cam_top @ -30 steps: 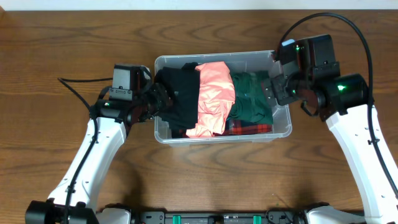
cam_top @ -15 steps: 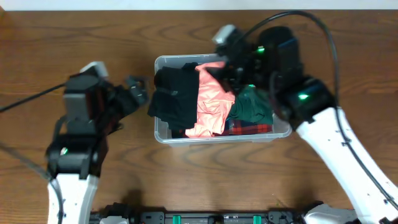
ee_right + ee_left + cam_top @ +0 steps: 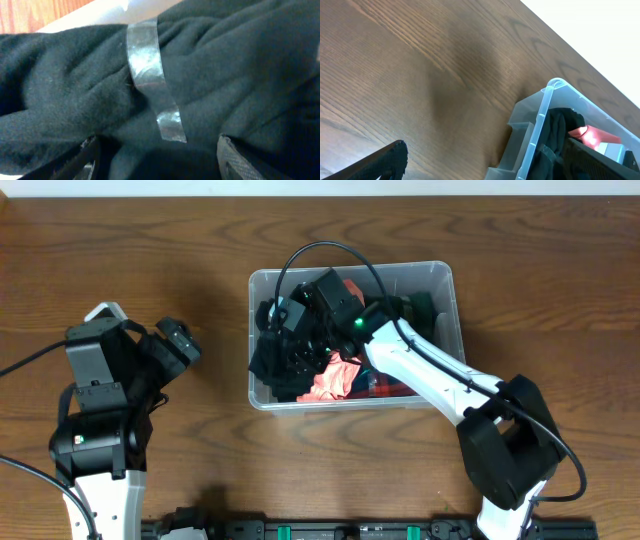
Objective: Pack container
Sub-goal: 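Push the clothes down into the bin with the right gripper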
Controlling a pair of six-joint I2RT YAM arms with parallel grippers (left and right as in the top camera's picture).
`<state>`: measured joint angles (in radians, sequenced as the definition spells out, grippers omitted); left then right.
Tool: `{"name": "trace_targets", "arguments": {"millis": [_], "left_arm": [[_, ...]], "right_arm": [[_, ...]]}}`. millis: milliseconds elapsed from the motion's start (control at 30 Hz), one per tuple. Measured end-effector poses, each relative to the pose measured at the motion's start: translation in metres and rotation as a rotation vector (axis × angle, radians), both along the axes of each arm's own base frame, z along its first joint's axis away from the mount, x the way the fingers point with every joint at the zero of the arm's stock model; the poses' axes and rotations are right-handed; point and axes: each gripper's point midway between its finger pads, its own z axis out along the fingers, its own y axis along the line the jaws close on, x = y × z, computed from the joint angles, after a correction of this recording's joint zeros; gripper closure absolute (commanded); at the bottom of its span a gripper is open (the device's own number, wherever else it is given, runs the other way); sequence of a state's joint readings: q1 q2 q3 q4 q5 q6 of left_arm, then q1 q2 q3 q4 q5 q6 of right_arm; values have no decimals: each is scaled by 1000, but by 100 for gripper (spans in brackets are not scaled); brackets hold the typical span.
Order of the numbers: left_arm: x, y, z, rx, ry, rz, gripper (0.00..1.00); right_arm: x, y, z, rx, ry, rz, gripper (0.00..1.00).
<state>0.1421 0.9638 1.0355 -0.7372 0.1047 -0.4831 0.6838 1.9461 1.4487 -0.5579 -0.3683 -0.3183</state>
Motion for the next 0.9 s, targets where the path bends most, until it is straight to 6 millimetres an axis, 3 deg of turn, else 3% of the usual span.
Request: {"name": "trace_targets", "arguments": {"millis": [200, 400, 500, 600, 733, 800, 900], "left_arm": [[1, 0, -2, 12, 7, -11, 2], [3, 0, -2, 19, 8, -18, 2], [2, 0, -3, 32, 11, -31, 2], [1, 0, -3, 41, 16, -39, 2], [0, 0, -5, 45, 23, -45, 2], [-1, 0, -6, 44, 32, -45, 2], [-2, 0, -7, 46, 39, -49, 2]], "right_arm": [[1, -15, 2, -34, 37, -24, 24], [13, -29, 17, -12, 9, -69, 20], [20, -33, 41, 10, -60, -98, 21], [24, -32, 81, 70, -162, -111, 22], [18, -22, 114, 126, -239, -90, 21], [13, -14, 113, 129, -240, -70, 20], [7, -4, 93, 103, -205, -46, 20]]}}
